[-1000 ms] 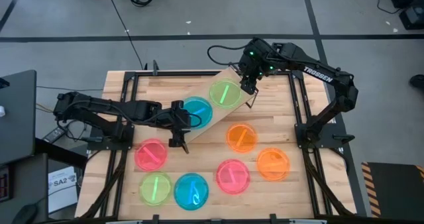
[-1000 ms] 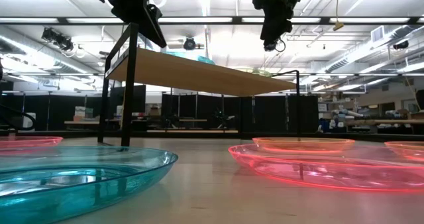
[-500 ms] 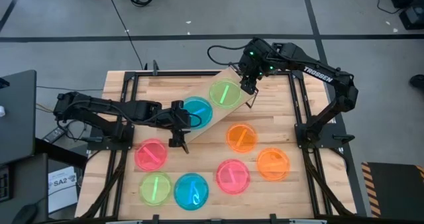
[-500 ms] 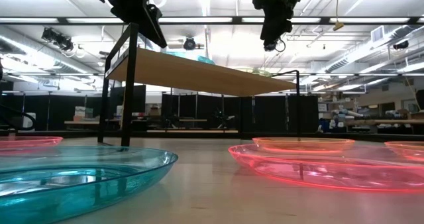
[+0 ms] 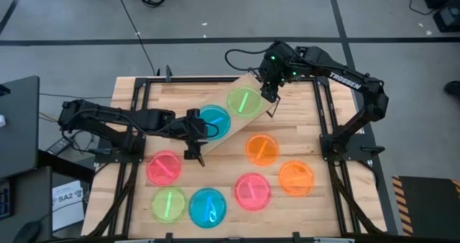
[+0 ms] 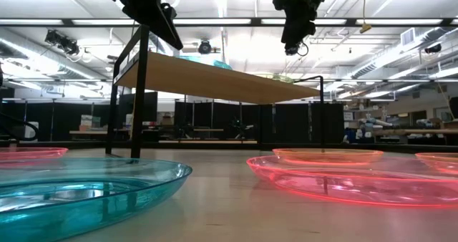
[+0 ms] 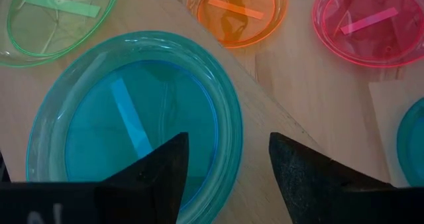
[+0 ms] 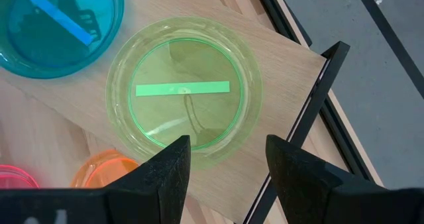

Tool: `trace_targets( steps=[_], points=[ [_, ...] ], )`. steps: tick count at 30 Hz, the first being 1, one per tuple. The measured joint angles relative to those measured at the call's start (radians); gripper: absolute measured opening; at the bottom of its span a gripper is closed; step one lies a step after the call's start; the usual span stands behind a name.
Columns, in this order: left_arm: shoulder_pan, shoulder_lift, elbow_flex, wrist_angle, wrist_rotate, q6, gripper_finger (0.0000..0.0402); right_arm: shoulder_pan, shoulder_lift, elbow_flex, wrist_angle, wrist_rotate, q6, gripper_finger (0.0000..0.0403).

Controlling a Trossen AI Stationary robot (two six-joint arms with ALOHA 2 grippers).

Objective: Place and stack plates onto a shelf
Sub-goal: Stack the top orange plate on the green plate on the shelf

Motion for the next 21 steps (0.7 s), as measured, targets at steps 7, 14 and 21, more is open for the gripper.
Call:
trace_targets(
  steps=[7,14,21],
  points=[
    [0.000,0.000,0.000,0.000,0.000,0.000,0.0217,0.009,0.000,0.000,-0.028,-0.058,0.012,0.0203],
    [0.000,0.000,0.000,-0.001,0.000,-0.001,0.0217,0.101,0.000,0.000,-0.164,-0.042,0.056,0.0203],
    [0.000,0.000,0.000,-0.001,0.000,-0.001,0.0217,0.249,-0.001,0.000,-0.250,0.036,0.132,0.0203]
  ],
)
